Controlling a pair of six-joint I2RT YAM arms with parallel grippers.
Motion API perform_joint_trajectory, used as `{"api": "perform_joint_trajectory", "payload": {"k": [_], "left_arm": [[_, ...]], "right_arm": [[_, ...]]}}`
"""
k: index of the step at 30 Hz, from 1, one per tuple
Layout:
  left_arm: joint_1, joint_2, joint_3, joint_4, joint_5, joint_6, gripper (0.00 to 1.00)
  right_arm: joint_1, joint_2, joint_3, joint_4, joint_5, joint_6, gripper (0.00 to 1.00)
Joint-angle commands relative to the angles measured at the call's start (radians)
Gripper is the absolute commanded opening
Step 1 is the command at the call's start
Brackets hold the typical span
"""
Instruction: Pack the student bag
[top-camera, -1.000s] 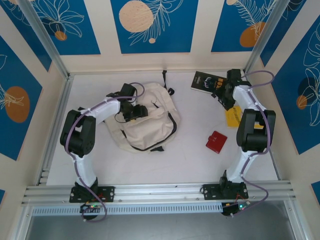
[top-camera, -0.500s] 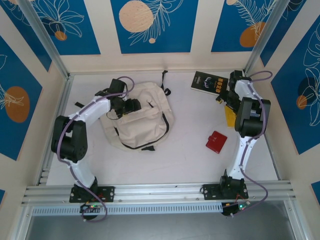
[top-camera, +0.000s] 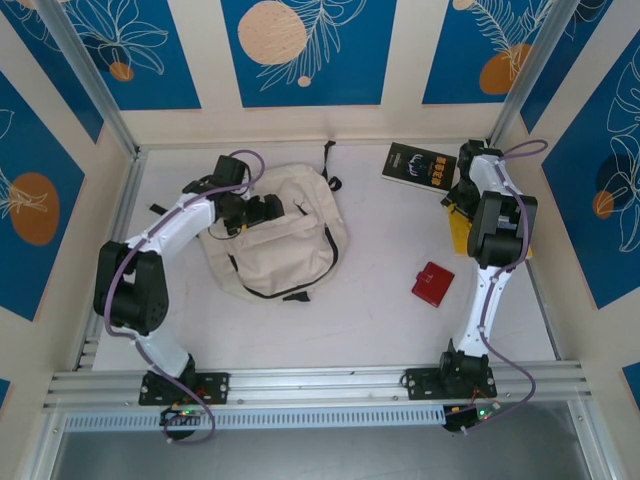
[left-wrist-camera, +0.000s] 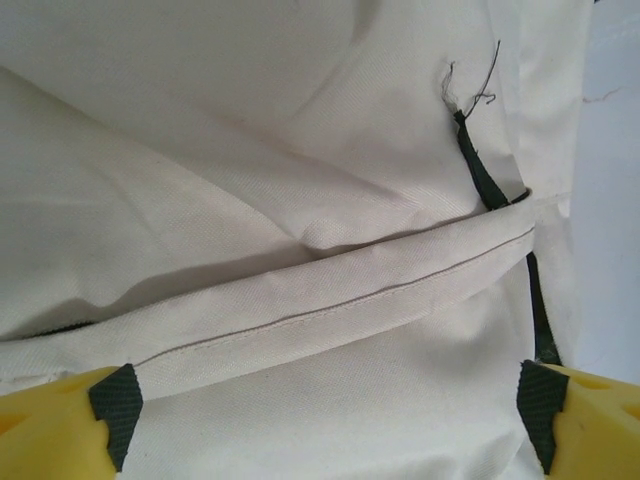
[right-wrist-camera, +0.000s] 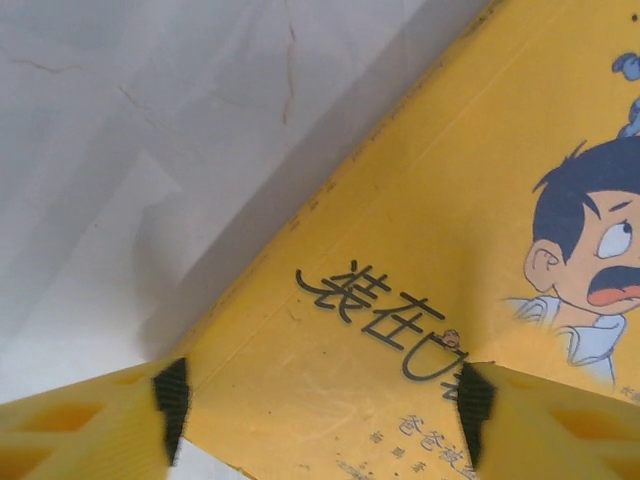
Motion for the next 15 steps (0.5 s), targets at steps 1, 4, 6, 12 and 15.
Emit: {"api": "perform_joint_trajectory", "payload": {"k": [1,4,6,12,15], "left_arm": [[0.010,-0.058,-0.014,-0.020,-0.019,0.015,1.00],[0.010,-0.072,-0.016,-0.022,-0.017,0.022,1.00],[0.010,-0.078,-0.016,-0.021,-0.015,0.023,1.00],[0.010,-0.082,-0.013,-0.018,-0.007,0.027,1.00],[0.009,-0.085,-0.013,-0.020,-0.001,0.030,1.00]], "right_arm": [[-0.002,0.003,-0.026,-0.056,-0.010,0.012,0.61],[0.002,-0.037,-0.104,-0.015,-0.037,0.013,0.58],[0.005,-0.054,-0.145,0.003,-0.064,0.007,0.58],[0.017,-0.075,-0.200,0.031,-0.090,-0.007,0.61],[0.013,-0.086,-0.185,0.033,-0.098,-0.007,0.61]]}}
